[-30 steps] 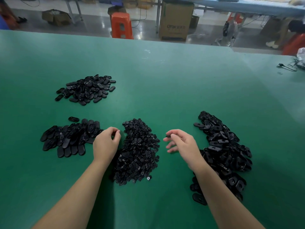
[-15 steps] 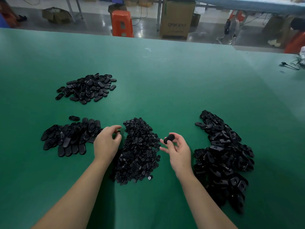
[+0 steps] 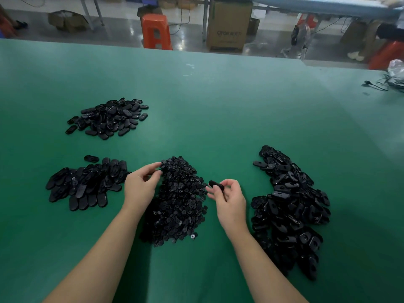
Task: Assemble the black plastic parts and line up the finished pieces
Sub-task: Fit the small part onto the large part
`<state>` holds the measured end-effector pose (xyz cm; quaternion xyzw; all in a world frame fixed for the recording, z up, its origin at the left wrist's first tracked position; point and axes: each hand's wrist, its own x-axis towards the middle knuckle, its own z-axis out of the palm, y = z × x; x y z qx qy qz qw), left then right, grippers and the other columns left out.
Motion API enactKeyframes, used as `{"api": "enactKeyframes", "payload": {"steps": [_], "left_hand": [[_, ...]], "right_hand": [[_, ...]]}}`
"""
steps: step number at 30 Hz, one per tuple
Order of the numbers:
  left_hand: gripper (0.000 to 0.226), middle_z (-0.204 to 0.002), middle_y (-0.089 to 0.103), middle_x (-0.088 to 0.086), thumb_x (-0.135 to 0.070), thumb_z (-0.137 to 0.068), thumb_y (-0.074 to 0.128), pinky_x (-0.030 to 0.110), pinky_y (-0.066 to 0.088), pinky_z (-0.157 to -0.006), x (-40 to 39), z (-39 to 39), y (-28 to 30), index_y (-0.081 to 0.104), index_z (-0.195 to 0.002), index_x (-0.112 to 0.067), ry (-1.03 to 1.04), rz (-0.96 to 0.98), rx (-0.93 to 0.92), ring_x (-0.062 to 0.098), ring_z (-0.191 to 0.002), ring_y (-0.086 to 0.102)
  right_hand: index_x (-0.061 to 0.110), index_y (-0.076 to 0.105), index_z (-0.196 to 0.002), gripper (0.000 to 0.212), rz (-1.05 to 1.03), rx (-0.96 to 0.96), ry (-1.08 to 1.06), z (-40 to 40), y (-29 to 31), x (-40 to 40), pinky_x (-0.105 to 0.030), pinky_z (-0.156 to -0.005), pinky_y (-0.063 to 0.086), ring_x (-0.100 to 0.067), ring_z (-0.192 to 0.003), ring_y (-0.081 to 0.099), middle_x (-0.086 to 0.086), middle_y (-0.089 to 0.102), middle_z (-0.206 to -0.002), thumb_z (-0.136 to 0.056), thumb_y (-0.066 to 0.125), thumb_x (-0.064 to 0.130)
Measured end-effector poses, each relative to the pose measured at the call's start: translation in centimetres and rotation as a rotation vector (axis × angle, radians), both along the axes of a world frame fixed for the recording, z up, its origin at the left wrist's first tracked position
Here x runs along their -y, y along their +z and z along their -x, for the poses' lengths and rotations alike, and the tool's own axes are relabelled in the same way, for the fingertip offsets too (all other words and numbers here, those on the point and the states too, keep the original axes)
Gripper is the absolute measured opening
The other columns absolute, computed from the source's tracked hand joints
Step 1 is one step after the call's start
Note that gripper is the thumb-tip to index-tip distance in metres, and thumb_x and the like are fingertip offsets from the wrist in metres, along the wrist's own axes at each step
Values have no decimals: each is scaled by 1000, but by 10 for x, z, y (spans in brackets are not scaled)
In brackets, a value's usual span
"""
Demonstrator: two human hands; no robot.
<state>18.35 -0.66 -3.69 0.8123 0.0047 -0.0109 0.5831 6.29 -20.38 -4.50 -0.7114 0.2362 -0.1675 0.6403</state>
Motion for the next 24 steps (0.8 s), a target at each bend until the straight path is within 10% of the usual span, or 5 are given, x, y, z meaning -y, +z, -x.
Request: {"api": "enactKeyframes", "payload": {"steps": [7, 12, 24], "left_hand": [[8, -86, 78, 2, -12, -93, 69, 11, 38, -43, 39, 21, 33, 75, -94, -17, -192, 249, -86, 0, -41, 46], [5, -86, 78, 5, -7, -96, 64, 23, 38, -37, 59, 30, 37, 64, -92, -4, -273, 266, -124, 14, -33, 37], [11, -66, 72, -2, -13, -86, 72, 21, 37, -36, 104, 51, 37, 73, -77, -18, -327, -65, -169, 18, -32, 50]], "right_hand": [[40, 52, -125, 30, 26, 15, 10, 2, 0, 0, -22, -87, 58, -5, -92, 75, 18, 76, -98, -106, 51, 17], [31, 60, -108, 27, -5, 24, -26, 0, 1, -1, -24, -80, 61, -10, -87, 76, 5, 74, -105, -109, 41, 12], [28, 61, -103, 25, 83, -28, -66, 0, -5, 2, -36, -80, 60, -13, -85, 73, 6, 74, -91, -108, 41, 15]]}}
